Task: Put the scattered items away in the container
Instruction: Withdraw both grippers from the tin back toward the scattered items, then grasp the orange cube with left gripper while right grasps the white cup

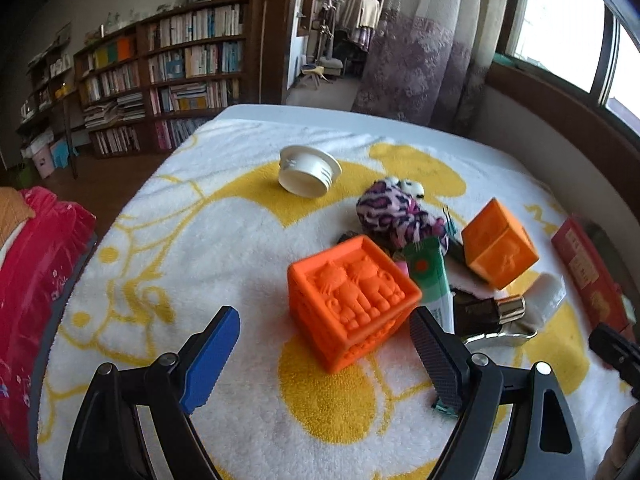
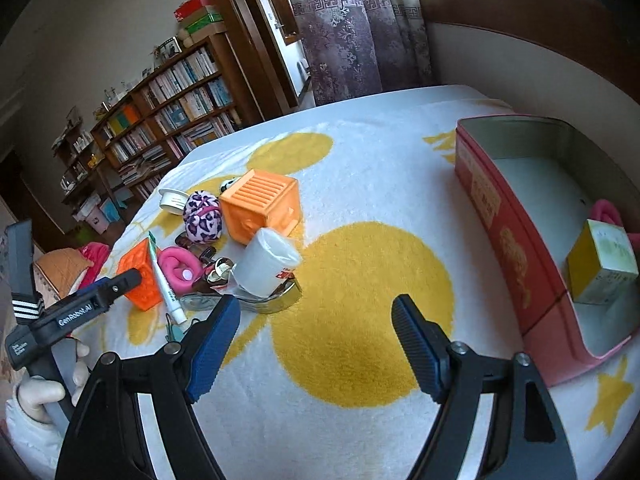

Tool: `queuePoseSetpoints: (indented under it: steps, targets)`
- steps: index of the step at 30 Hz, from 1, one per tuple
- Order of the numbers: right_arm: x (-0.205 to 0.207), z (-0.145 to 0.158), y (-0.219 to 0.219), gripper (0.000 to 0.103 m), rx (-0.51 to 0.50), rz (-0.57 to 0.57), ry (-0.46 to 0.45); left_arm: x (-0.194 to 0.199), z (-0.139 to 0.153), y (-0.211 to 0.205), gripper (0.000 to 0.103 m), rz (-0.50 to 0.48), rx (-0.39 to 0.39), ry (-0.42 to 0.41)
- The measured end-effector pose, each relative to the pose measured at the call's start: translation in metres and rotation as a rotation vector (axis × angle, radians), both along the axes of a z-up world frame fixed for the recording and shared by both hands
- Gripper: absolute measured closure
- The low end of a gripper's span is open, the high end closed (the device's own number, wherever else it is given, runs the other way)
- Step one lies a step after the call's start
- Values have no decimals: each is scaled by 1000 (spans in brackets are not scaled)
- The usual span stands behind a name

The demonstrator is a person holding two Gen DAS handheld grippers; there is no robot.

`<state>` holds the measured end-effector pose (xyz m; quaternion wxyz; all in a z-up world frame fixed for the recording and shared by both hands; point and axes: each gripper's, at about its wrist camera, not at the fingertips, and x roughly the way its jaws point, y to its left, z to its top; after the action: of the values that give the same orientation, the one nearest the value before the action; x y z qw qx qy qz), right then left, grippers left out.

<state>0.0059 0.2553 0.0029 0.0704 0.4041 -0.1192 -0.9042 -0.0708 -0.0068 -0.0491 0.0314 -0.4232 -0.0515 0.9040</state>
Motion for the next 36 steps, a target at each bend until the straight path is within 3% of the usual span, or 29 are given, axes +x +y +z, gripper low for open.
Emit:
queuePoseSetpoints:
  steps: [12,22,29,32,36]
  targets:
    - [-5,-11,-11,22,-10,41,-23,-26,-5,13,15,2,-2,-49]
    - [-6,-16,-12,22,-29,50,-34,-39,-1,19,15,31,32,-33]
    - [-5,-15,-11,22,-36,43,-30,-39,-4,19,15,48,7,-22]
    - [-6,-16,-11,22,-37,42,-33,-36,-4,16,27,24,19,-28]
    - [-6,-15,-11,22,-33,42,-31,-29,-3,12,27,-3,26,-24]
